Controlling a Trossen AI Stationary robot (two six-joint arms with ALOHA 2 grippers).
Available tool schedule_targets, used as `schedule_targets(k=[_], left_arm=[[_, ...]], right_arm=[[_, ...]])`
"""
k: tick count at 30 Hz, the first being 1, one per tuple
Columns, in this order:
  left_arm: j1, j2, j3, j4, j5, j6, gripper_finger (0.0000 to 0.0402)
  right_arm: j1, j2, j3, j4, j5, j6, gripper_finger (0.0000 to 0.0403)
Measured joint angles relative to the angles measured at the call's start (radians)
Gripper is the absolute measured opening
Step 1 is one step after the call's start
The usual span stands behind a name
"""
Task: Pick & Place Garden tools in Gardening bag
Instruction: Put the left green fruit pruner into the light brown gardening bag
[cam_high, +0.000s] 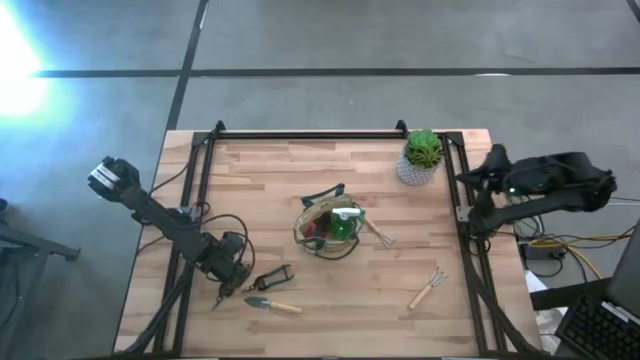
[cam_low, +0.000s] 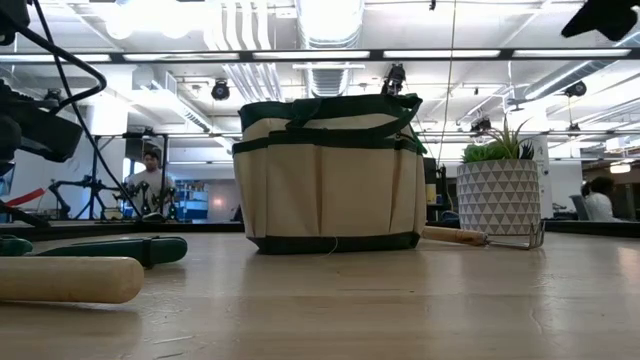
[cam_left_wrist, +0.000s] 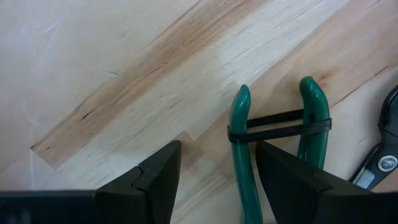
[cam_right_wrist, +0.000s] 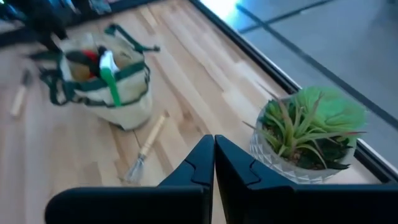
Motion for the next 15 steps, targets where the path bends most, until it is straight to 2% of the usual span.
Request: schedule_targets(k=[11, 15], left_arm=[[0.005, 0.0, 0.0, 0.001, 0.001, 0.006, 0.021], [0.006, 0.0, -0.001, -0.002, 0.002, 0.027, 0.0197]], right_arm=[[0.0, -0.205, 0.0, -0.001, -0.002, -0.002, 0.0008], [0.0, -0.259, 0.0, 0.0, -0.004, -0.002, 0.0008]])
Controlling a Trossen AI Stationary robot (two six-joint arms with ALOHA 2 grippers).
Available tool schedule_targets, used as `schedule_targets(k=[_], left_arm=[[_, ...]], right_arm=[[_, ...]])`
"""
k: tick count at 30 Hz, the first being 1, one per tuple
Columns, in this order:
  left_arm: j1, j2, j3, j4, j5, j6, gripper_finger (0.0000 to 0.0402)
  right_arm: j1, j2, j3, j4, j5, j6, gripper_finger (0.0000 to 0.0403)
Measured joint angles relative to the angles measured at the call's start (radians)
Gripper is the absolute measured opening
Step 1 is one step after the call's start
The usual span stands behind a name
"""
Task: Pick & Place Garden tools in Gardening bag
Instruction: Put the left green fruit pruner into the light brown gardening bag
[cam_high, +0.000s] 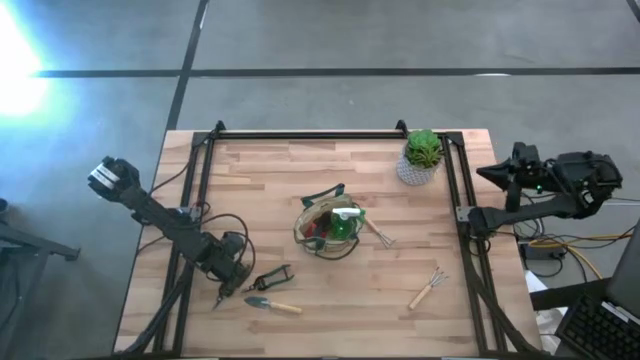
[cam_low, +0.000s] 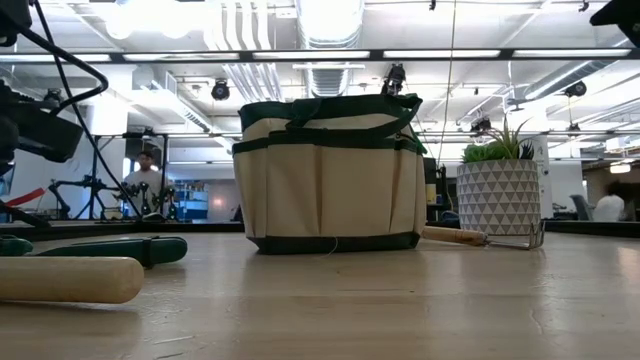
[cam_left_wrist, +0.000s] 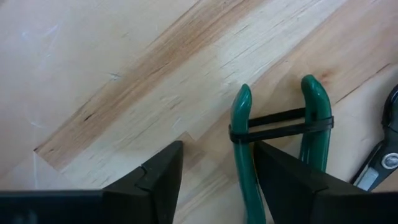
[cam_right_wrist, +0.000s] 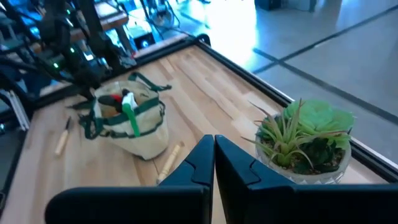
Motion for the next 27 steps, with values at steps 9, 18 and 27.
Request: schedule_targets(k=[9, 18, 27], left_arm=[[0.001, 0.0, -0.001, -0.03, -0.038, -0.086, 0.009], [0.003, 0.002, -0.003, -0.02, -0.151, -0.082, 0.0025], [0.003, 0.002, -0.002, -0.018, -0.169, 0.048, 0.0025]], right_arm=[[0.0, -0.091, 0.0, -0.001, 0.0, 0.0, 0.0008], [0.0, -0.136, 0.0, -0.001, 0.001, 0.0, 0.0008], [0.0, -0.135, -0.001, -0.001, 0.001, 0.0, 0.0008]])
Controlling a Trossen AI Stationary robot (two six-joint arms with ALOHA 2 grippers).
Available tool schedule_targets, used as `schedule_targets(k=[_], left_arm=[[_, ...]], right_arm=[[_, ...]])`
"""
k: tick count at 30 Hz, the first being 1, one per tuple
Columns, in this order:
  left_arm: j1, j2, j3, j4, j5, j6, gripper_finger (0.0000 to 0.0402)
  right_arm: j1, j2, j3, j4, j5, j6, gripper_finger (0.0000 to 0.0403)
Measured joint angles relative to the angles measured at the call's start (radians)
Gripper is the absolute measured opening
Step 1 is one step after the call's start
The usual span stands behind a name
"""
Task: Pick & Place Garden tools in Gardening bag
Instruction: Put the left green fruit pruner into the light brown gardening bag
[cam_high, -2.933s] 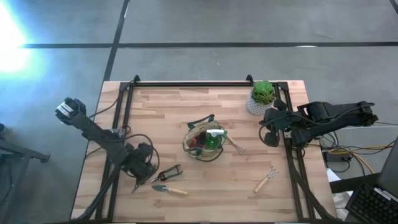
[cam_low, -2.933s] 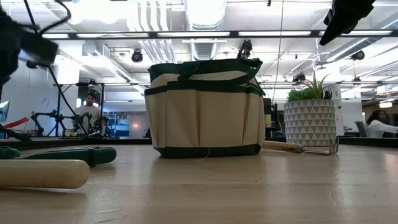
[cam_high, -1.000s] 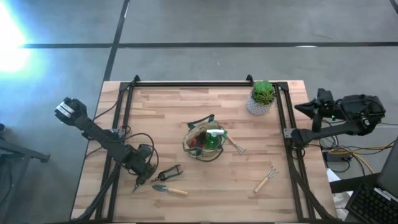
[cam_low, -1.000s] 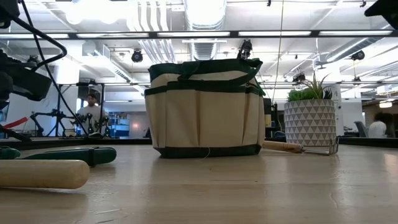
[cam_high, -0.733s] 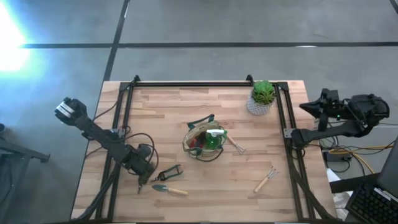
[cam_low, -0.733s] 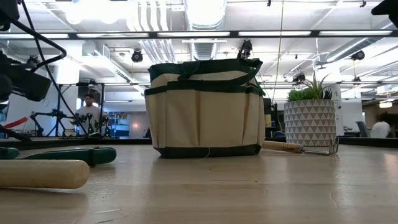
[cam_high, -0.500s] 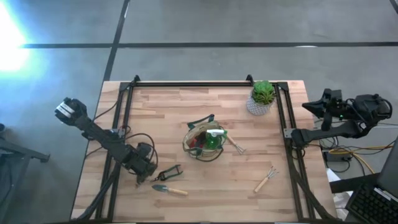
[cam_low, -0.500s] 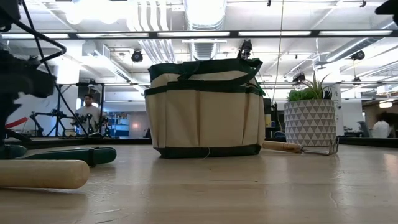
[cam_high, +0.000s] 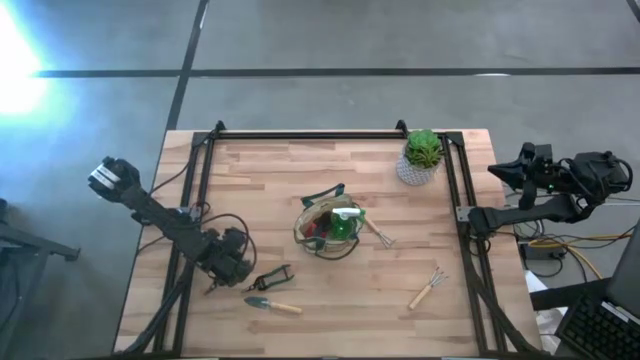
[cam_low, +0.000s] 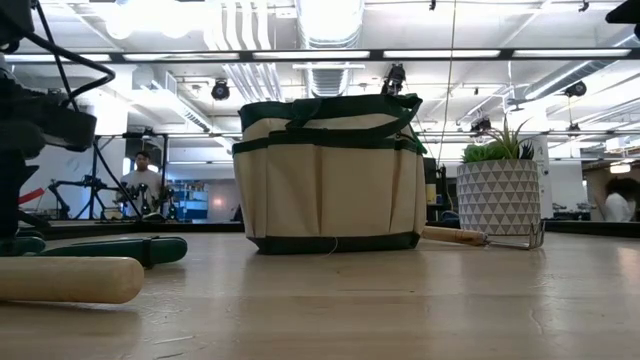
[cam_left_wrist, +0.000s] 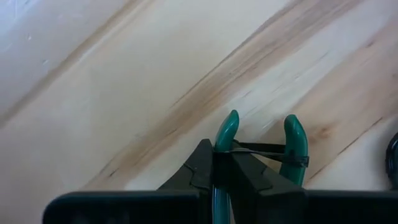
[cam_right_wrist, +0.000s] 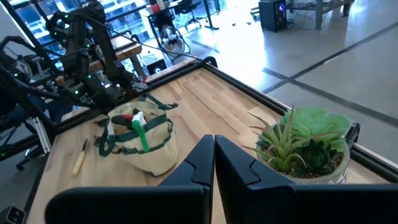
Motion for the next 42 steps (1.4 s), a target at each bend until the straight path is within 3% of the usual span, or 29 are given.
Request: schedule_targets(k=[9, 17, 32, 37, 42], left_arm=[[0.0, -0.025, 0.025, 0.007, -0.002, 0.114, 0.0025], [0.0, -0.084, 0.098, -0.014, -0.103, 0.241, 0.0025], [-0.002, -0.108, 0.149, -0.009, -0.403, 0.387, 0.0025], [-0.002, -0.109, 0.149, 0.055, -0.504, 0.454, 0.0025], [-0.002, -0.109, 0.149, 0.15, -0.673, 0.551, 0.0025]], right_arm=[[0.0, 0.0, 0.0, 0.0, 0.0, 0.0, 0.0008], [0.0, 0.0, 0.0, 0.0, 0.0, 0.0, 0.0008], [0.0, 0.001, 0.0, 0.0, 0.0, 0.0, 0.0008], [0.0, 0.001, 0.0, 0.0, 0.0, 0.0, 0.0008], [0.0, 0.001, 0.0, 0.0, 0.0, 0.0, 0.0008]])
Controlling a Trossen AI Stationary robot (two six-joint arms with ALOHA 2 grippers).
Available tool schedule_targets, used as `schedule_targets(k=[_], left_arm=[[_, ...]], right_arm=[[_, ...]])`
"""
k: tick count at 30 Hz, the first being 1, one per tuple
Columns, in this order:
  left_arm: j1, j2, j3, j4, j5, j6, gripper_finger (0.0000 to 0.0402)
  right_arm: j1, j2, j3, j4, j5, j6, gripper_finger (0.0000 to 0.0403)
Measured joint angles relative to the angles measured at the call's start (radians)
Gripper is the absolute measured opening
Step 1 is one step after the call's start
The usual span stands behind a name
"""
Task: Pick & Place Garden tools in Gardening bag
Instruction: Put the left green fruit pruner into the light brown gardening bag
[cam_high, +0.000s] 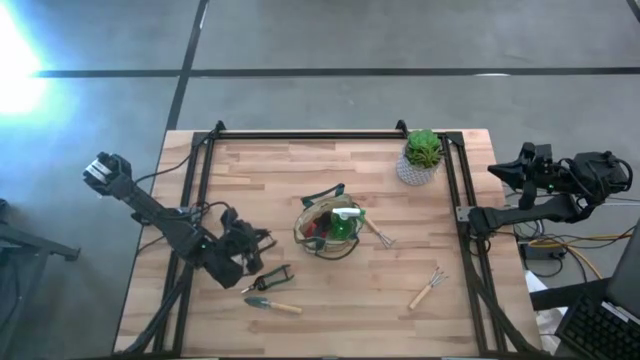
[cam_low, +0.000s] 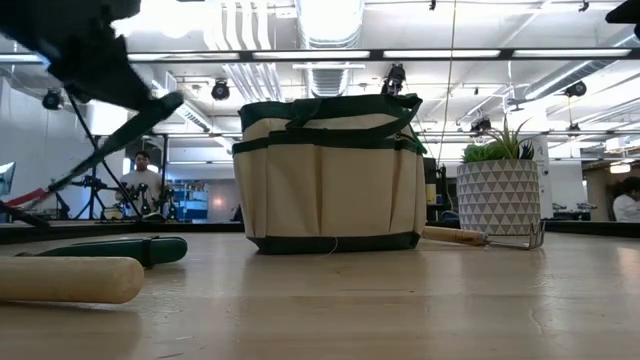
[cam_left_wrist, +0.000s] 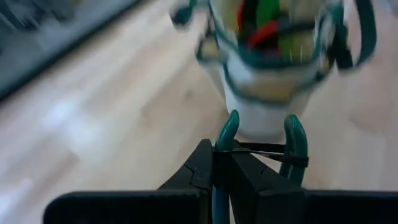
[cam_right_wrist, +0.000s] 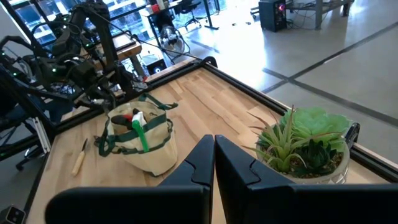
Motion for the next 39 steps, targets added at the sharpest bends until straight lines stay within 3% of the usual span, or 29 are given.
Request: schedule_targets(k=[5, 10, 24, 29, 39], left_arm=[[0.0, 0.0, 0.0, 0.07, -0.125, 0.071, 0.0025], [0.0, 0.0, 0.0, 0.123, -0.167, 0.12, 0.0025], [0.0, 0.0, -0.01, 0.425, -0.176, 0.436, 0.0025], [0.0, 0.0, -0.071, 0.657, -0.141, 0.578, 0.0025], [0.027, -0.009, -0.244, 1.237, 0.051, 0.877, 0.0025]], right_arm=[[0.0, 0.0, 0.0, 0.0, 0.0, 0.0, 0.0008], [0.0, 0.0, 0.0, 0.0, 0.0, 0.0, 0.0008], [0.0, 0.0, 0.0, 0.0, 0.0, 0.0, 0.0008], [0.0, 0.0, 0.0, 0.0, 0.0, 0.0, 0.0008], [0.0, 0.0, 0.0, 0.0, 0.0, 0.0, 0.0008]])
